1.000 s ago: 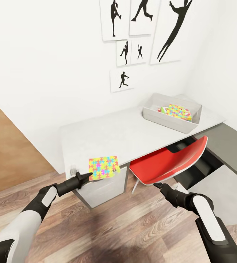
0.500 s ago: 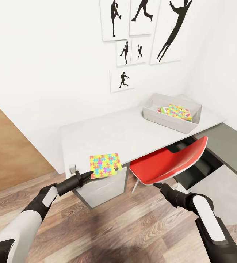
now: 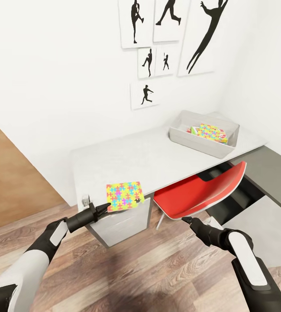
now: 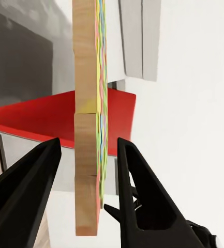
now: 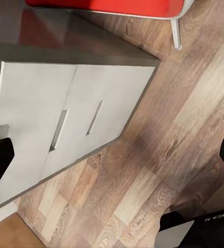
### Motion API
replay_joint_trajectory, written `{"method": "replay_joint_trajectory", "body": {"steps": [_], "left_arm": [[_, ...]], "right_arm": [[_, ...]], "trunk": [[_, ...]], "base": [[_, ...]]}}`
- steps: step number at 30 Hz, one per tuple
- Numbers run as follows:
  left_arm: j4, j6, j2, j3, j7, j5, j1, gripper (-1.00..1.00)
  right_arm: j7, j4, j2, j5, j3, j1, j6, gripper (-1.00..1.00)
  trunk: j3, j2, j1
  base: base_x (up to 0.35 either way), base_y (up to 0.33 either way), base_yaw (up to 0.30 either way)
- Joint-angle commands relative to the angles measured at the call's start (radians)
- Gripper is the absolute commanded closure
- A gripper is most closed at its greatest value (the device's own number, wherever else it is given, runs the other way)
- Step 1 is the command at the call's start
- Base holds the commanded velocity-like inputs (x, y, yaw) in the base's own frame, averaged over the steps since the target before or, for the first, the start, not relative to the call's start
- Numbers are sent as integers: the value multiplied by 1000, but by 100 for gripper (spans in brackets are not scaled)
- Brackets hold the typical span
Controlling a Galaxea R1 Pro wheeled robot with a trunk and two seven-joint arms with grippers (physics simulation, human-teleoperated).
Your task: Put all the toys in the child's room - the three board games (two on the bed and one on the table), the two jigsaw puzzles on the table, and the tennis ball on the table - inside the toy box on the table in the child's room.
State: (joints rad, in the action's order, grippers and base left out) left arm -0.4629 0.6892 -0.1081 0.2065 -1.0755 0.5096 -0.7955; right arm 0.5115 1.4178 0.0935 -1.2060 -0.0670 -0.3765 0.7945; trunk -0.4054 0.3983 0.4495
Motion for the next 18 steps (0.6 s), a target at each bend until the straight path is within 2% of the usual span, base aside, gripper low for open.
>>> {"method": "replay_joint_trajectory", "body": {"steps": [1,13,16,18], "left_arm": [[0,7,0,1,-3,3,-1,100],[-8,20,-7,-16,-58,3,-2,100],[-10,25,-20,-18,-109,2,-2,100],[-10,56,-35,-31,-138,-4,-3,100]], "right_arm": [[10,1,0,-10,0,-1,2,-100],[10,1,0,-10,0,0,3,-100],[10,2,1,-10,0,-1,3,-100],[10,3,0,-10,0,-1,3,-100]], "trunk": [[-2,2,1],[-2,2,1],[-2,2,1],[-2,2,1]], "base": [[0,0,0],[0,0,0],[0,0,0],[0,0,0]]}}
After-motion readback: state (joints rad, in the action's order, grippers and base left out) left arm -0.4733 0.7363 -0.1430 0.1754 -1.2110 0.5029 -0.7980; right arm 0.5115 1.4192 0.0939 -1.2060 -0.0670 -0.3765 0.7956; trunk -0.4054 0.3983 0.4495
